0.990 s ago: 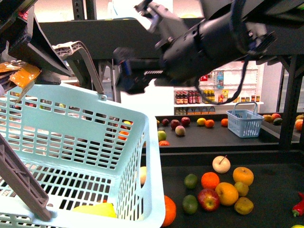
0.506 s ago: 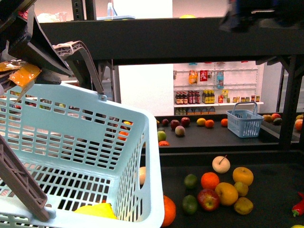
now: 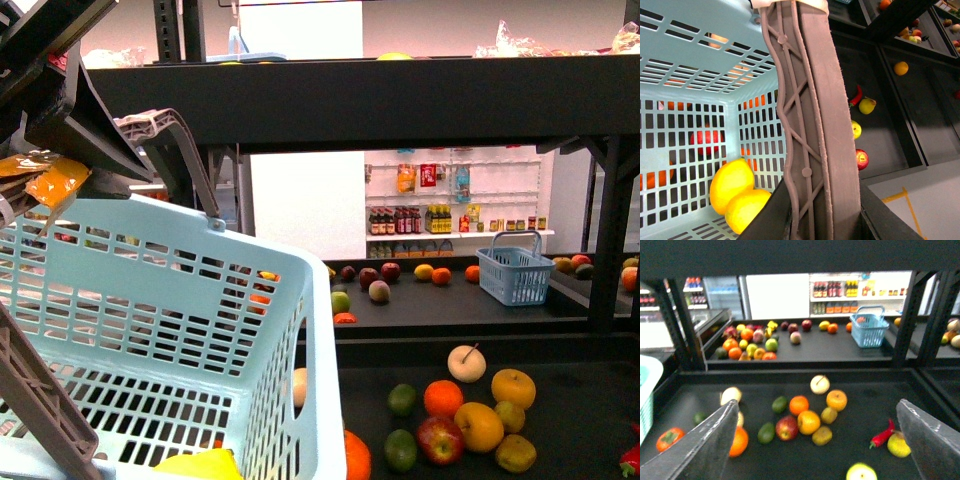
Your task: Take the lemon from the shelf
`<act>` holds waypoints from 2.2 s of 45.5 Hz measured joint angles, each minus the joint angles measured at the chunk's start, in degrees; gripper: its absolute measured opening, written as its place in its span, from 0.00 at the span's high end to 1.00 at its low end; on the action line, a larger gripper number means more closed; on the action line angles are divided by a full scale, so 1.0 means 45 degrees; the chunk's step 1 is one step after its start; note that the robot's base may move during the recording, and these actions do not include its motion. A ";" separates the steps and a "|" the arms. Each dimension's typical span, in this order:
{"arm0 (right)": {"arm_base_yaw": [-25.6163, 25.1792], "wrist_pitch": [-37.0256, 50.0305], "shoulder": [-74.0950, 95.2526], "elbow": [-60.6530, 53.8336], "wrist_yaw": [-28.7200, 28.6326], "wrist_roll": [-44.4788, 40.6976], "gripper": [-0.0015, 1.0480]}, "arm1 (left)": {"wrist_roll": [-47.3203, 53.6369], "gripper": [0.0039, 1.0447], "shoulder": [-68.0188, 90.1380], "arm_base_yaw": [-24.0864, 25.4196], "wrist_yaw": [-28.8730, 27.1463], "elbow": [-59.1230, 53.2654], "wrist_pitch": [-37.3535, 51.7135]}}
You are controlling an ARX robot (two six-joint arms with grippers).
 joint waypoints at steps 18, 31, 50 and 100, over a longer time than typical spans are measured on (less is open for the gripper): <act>0.1214 -0.0695 -0.3653 -0.4095 0.0661 -0.0238 0.75 | 0.0029 0.82 0.0000 -0.0005 0.0010 0.0000 0.0000; 0.1219 -0.0704 -0.4940 -0.5255 0.0661 -0.0267 0.98 | 0.0024 0.82 0.0000 -0.0005 -0.0005 0.0000 0.0000; 0.1219 -0.1695 -0.6980 -0.6319 0.0661 -0.0267 0.98 | 0.0029 0.82 0.0000 -0.0005 0.0000 0.0000 0.0000; 0.1219 -0.4605 -1.0501 -0.6742 0.0704 -0.0277 0.93 | 0.0029 0.82 0.0010 -0.0005 0.0005 0.0000 0.0000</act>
